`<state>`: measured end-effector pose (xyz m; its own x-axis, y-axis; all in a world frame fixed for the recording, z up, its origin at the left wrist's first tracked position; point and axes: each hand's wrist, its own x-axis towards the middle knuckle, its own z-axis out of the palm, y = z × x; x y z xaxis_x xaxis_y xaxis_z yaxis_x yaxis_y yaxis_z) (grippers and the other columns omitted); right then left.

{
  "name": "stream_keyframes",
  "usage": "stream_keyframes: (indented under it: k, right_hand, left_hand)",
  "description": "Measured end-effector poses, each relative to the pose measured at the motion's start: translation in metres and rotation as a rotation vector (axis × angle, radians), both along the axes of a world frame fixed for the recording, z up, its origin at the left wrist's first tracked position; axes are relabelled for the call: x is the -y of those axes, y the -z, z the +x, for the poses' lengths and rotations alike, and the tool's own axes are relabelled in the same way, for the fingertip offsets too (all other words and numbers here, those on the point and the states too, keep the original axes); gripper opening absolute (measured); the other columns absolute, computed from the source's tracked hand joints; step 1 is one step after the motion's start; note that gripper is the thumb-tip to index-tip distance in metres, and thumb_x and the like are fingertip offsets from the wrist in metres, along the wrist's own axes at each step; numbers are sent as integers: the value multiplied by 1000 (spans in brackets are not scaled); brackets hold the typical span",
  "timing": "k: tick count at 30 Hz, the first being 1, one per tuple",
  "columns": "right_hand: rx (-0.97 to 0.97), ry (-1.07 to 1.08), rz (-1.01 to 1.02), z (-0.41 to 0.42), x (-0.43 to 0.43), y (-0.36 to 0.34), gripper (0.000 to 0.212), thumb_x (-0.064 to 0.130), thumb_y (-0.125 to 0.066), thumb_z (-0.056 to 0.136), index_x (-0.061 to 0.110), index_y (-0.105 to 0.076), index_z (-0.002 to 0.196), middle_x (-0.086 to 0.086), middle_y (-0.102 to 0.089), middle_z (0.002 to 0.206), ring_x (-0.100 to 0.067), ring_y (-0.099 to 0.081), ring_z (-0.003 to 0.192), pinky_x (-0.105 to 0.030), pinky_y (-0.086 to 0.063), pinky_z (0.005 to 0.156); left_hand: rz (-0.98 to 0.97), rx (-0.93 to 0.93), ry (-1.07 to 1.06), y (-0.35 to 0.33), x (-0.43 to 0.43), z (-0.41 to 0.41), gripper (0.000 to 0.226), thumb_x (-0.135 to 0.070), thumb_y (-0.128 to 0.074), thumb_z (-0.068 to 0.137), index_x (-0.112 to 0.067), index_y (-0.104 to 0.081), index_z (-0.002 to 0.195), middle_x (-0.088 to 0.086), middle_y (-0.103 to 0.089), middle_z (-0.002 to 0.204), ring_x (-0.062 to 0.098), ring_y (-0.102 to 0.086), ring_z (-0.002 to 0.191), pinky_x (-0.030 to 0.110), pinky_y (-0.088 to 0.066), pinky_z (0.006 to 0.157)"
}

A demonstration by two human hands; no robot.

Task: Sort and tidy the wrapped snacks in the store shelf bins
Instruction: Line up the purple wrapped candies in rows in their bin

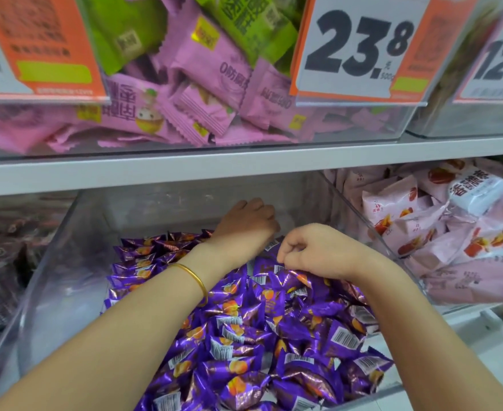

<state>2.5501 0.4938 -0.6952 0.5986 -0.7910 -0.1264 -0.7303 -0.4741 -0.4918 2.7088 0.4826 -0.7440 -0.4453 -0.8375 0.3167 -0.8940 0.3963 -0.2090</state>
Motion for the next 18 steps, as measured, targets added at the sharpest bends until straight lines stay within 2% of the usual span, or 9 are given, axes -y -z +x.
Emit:
stream_keyframes:
  k: [2,3,7,11,13,15,18]
  right_hand:
    - [-19,25,53,-3,-4,-3,18,15,-62,79,12,-74,91,7,-60,69,-1,-50,62,-12,-42,62]
    - [-37,27,83,-5,-6,-5,17,17,-63,78,14,-74,91,7,-61,70,-2,-52,62,-16,-44,64]
    - [-134,-32,143,-4,-18,-9,20,19,-66,78,17,-72,97,8,-59,71,-1,-49,58,-16,-43,61]
    - [-236,-66,110,-4,-27,-9,25,20,-68,76,19,-69,101,2,-65,90,-13,-60,85,-28,-51,84]
    - [-277,-77,72,-5,-32,-11,26,21,-67,76,19,-68,103,0,-66,99,-17,-62,94,-31,-50,89]
    - [-265,-83,56,-7,-36,-15,25,18,-67,77,19,-68,101,4,-64,91,-16,-61,89,-27,-50,84]
    - [-170,-85,83,-10,-39,-20,23,9,-67,75,16,-71,97,14,-54,67,0,-53,62,-15,-44,64]
  left_hand:
    - [125,-5,28,3,2,-8,22,-33,-52,90,-22,-63,104,-1,-61,110,25,-46,108,33,-31,80]
    - [171,8,14,5,4,-12,24,-37,-47,92,-23,-61,106,-3,-61,114,24,-42,111,32,-29,81]
    - [251,8,-6,9,5,-21,25,-36,-50,88,-20,-60,105,3,-62,112,27,-47,110,32,-38,83]
    - [308,-159,7,6,3,-23,27,-30,-55,84,-22,-59,110,2,-65,109,26,-56,101,29,-41,72]
    - [422,-221,-16,4,2,-24,25,-28,-57,83,-19,-59,106,4,-64,107,25,-58,96,27,-37,65]
    - [529,-269,-48,3,1,-21,28,-25,-61,82,-14,-60,107,6,-64,106,24,-58,94,26,-40,66]
    - [589,-387,-76,4,0,-14,29,-19,-65,79,-9,-60,106,7,-64,104,24,-60,94,31,-49,75]
